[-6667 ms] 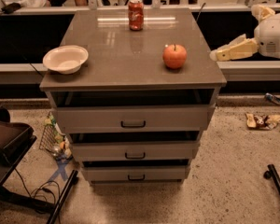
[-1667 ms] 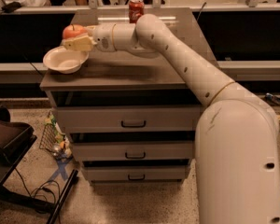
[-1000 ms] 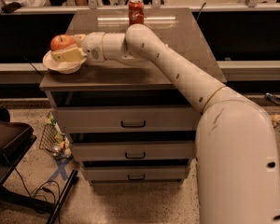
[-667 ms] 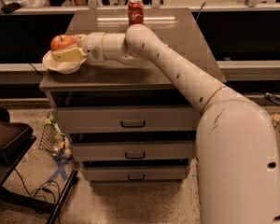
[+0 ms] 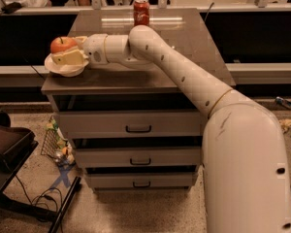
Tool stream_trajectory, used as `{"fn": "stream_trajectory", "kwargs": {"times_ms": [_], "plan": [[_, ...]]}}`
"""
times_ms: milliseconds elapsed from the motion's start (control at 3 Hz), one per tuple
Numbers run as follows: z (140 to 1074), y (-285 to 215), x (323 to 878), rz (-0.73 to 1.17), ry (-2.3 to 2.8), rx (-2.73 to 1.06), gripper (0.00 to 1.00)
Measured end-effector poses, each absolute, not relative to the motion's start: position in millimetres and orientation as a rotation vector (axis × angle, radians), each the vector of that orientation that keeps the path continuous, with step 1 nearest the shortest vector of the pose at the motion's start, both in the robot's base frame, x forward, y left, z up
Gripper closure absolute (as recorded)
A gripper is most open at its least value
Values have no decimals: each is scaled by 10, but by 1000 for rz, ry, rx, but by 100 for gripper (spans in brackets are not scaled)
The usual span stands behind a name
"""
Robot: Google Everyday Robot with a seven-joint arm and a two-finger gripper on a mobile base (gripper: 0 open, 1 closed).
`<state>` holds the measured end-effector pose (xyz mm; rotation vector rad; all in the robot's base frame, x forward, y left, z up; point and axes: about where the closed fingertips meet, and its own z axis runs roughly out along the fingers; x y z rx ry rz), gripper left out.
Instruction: Place apple into paper bowl
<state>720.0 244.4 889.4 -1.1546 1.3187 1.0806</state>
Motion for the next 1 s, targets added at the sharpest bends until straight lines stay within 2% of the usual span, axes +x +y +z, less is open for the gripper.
{"fn": "stream_trajectory", "kwargs": {"times_ms": [333,667,1000], "plan": [[8893,2474,7185,1085,1317,-1158,12],[8892,2502,7172,1088,1315,-1161,0],[8892,2503,7171,1089,1315,-1161,0]]}}
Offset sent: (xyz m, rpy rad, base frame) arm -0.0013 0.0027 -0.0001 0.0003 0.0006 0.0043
